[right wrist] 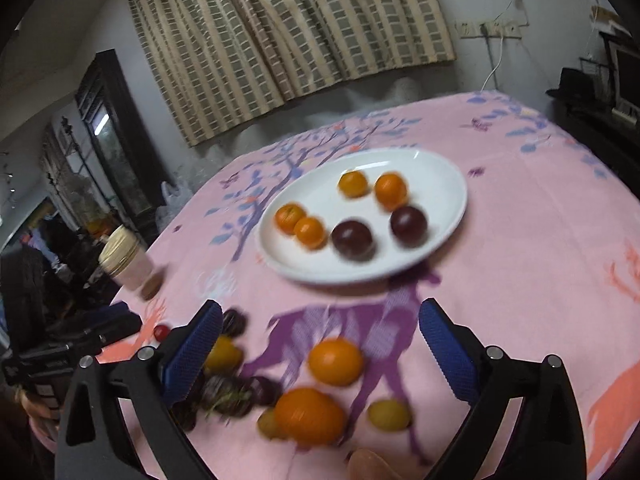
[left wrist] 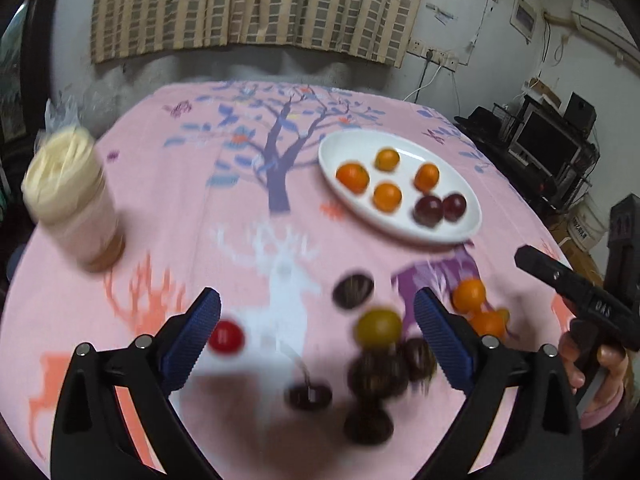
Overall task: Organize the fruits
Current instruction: 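Open both tools to release the oranges onto the white plate, then grasp a large orange with the right tool while the left tool grasps a passion fruit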
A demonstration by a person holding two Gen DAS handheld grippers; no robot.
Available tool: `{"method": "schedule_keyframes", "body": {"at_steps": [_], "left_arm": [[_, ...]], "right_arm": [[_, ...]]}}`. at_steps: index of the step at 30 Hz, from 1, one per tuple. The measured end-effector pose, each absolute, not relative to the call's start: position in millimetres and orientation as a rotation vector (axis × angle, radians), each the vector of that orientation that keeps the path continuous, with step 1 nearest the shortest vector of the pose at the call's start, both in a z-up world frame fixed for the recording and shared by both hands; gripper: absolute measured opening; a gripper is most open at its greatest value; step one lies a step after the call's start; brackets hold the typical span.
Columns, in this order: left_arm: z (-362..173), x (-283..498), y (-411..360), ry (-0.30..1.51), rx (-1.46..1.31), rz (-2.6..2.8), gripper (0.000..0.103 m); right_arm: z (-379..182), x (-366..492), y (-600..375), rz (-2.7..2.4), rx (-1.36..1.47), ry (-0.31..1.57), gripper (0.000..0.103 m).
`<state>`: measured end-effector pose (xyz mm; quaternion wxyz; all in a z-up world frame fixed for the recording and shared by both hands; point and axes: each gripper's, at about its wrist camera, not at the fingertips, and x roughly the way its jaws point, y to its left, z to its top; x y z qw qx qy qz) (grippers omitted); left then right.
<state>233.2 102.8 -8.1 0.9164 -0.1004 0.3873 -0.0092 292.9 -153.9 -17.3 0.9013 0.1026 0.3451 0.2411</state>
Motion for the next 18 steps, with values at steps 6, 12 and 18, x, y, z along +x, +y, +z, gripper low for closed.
{"method": "schedule_keyframes", "body": {"at_steps": [6,12,18], "left_arm": [[-37,181,96,0.812,-0.245,-0.038,0.095],[-48,168,82,0.796,-0.179,-0.092,0.096],[-53,174,89,0.822,-0.228,-0.096,0.096]], "right_arm": [[-31,269,-147,0.539,0.213,0.753,0.090],[-44,264,-137,0.530,0.141,0.808,0.071],[-50,265,-135,0.532,0.131,0.847,0.064]]}}
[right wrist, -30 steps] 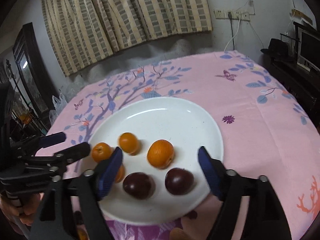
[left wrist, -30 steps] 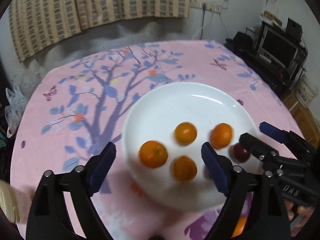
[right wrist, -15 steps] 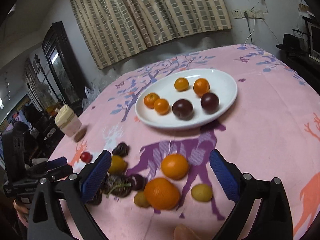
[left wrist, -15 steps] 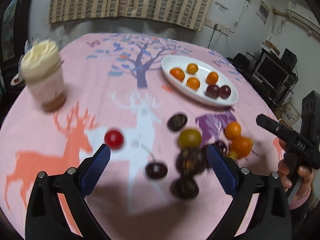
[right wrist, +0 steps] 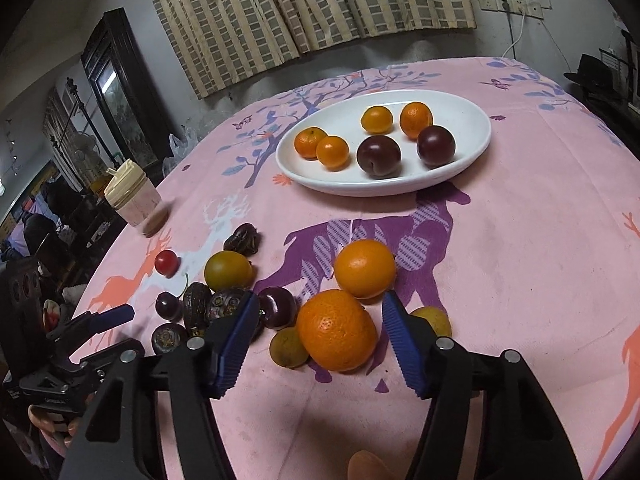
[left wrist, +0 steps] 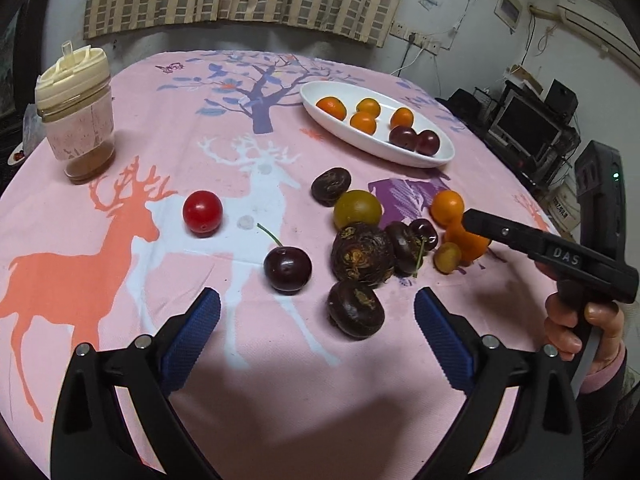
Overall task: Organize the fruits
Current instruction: 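Grasp a large orange with the right tool while the left tool grasps a passion fruit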
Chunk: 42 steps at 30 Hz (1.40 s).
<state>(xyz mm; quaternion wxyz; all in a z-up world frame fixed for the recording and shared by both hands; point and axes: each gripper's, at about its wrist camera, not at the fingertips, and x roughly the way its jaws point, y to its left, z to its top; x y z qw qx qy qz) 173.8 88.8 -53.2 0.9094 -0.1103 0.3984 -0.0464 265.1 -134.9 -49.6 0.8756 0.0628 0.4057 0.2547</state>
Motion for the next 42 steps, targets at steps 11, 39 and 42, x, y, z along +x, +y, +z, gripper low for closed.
{"method": "schedule_keyframes", "body": {"at_steps": [11,39,42], "left_arm": [[-51,174,88,0.821,-0.231,-0.109,0.096],[-63,186,62,0.925,-0.120,-0.185,0.060],[-65,188,57,0.943,-0.086,-0.176,0.060]], "right_arm": [[-59,273,-135,0.515,0.138,0.914,0.050],[-45,267,-148,0.547,0.191,0.837,0.043],[-45,266,-147,0.549,0.193,0.835,0.043]]}}
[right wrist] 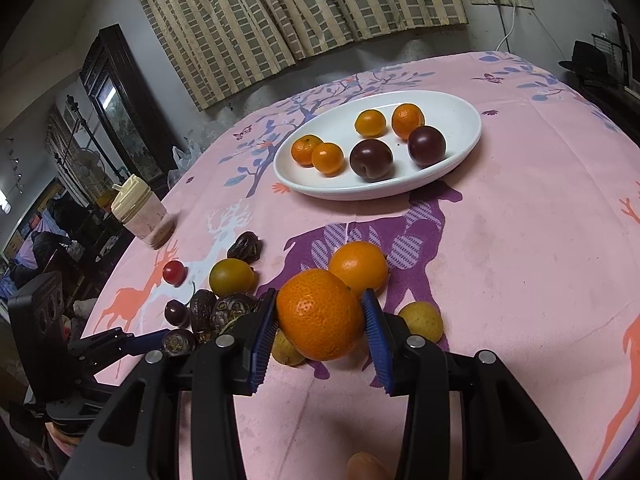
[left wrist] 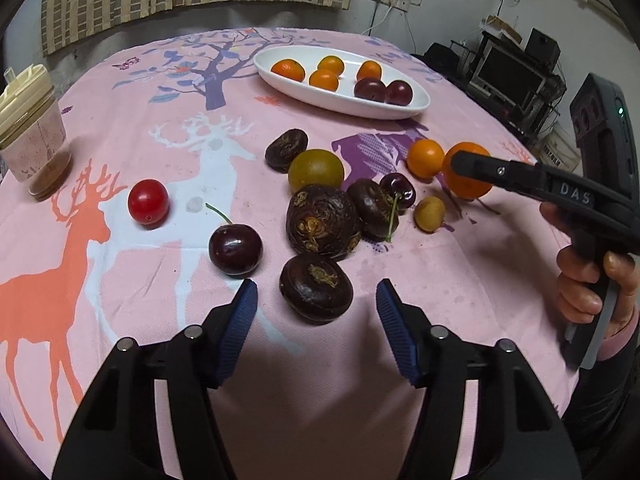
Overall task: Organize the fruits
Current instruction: 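Grasp a large orange with the right tool while the left tool grasps a passion fruit, then carry both fruits over the white plate and open both tools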
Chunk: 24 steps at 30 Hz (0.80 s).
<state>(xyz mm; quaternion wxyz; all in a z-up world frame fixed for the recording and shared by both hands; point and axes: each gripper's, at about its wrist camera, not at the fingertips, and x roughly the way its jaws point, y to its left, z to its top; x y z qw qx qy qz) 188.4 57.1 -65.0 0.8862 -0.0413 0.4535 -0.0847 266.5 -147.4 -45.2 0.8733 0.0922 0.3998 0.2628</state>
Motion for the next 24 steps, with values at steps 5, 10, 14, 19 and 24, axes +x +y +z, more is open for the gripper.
{"method": "schedule_keyframes", "body": {"at_steps": [5,10,14,19,24], "left_arm": [[-68,192,49,0.964,-0.024,-0.153,0.060],[-68,194,41,0.969,0.028,-0.130,0.048],[-68,195,39,0.964,0.046,-0.116,0.038],[-66,194,46,0.956,0.009,-0.115,0.037],[-52,187,51,0.900,-0.003,-0.123,0.037]], "right_arm": [[-44,263,-148,0.563,0.200,0.826,0.043],[-45,260,-151,0.569,0.210,0.825,0.043],[-45,259,-153,0.573,0.218,0.819,0.043],[-45,259,-158,0.565,0.233,0.814,0.043],[-45,261,-160,0.577,0.249,0.816,0.043]]}}
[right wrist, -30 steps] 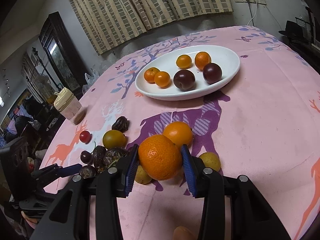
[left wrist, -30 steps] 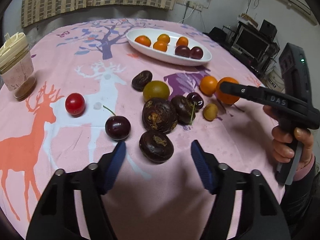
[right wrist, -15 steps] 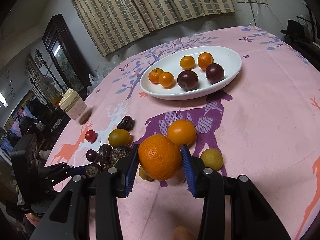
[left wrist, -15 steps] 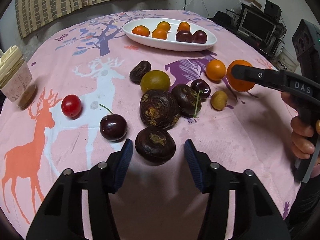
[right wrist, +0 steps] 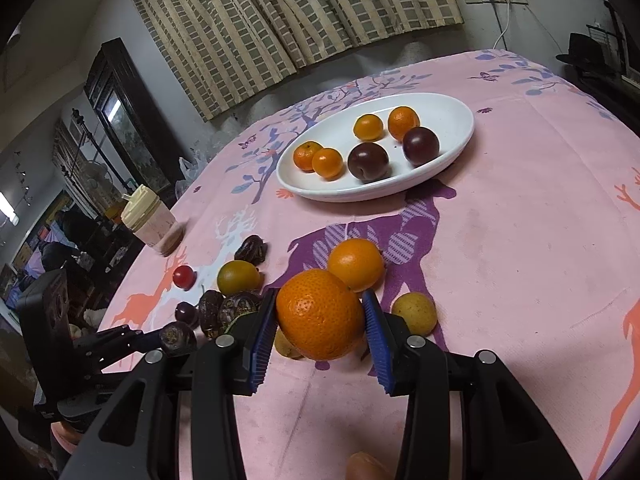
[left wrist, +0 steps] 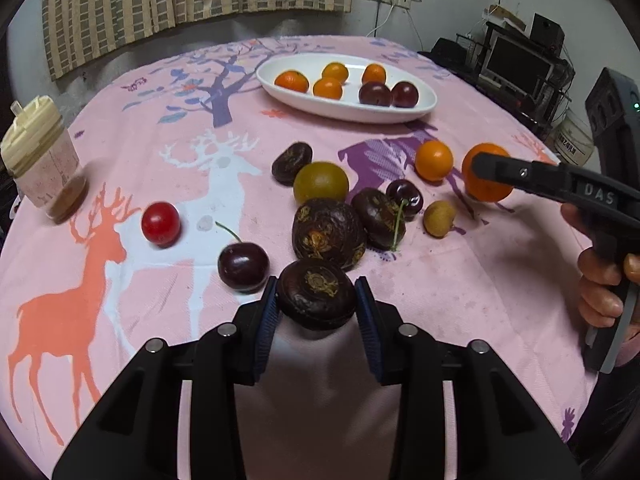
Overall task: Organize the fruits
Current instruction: 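Carry both fruits over the white plate and open both tools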
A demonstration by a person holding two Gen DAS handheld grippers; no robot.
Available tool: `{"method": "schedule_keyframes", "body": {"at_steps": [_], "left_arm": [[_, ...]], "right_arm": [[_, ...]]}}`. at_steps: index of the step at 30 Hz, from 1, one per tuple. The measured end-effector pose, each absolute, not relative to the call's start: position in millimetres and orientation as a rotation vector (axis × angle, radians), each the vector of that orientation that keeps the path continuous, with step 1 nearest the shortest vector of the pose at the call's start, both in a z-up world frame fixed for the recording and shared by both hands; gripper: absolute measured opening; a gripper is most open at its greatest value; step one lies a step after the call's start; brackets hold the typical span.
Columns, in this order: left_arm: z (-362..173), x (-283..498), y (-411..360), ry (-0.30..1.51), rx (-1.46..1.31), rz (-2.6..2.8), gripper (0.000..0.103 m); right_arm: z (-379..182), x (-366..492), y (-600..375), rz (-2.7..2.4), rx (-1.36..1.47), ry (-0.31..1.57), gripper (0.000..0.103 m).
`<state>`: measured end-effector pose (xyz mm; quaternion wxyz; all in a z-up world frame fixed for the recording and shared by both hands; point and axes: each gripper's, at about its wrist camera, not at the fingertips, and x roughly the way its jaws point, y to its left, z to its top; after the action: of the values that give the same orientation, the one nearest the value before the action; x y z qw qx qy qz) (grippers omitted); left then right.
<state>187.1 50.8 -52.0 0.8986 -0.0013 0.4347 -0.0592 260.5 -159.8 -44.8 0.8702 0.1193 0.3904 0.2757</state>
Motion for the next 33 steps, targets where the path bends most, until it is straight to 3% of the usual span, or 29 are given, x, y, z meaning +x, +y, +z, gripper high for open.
{"method": "schedule_keyframes", "body": {"at_steps": [6,11,18,24,26,27,28,30,33], "left_arm": [[0,224,57,0.824,-0.058,-0.186,0.037],[26,313,45,0.825,-0.094,-0.222,0.037],[3,423,15,0.913,-0.020,-0.182,0.037],[-23,462,10,0.957,-0.003,-0.147,0.038],[-24,462,9,0.952,0.029,-0.111,0.058],[-20,457,9,0.930,0.045,-0.094,0.075],[-13,450,10,0.889,0.057,-0.084,0.081],[0,435,12,0.843,0.079,-0.073,0.083],[22,402,23,0.789,0.082,-0.064,0.095]], "right_arm": [[-13,293,-158,0.566,0.244,0.752,0.042],[1,364,-159,0.437,0.237,0.700,0.043],[-20,421,-159,0.371,0.238,0.735,0.043],[-26,436,-157,0.372,0.215,0.733,0.044],[-25,437,-159,0.386,0.239,0.726,0.056],[-22,435,-161,0.384,0.251,0.719,0.057],[-20,434,-162,0.384,0.256,0.714,0.057],[-12,425,-163,0.393,0.257,0.691,0.058],[1,404,-157,0.398,0.226,0.643,0.061]]}}
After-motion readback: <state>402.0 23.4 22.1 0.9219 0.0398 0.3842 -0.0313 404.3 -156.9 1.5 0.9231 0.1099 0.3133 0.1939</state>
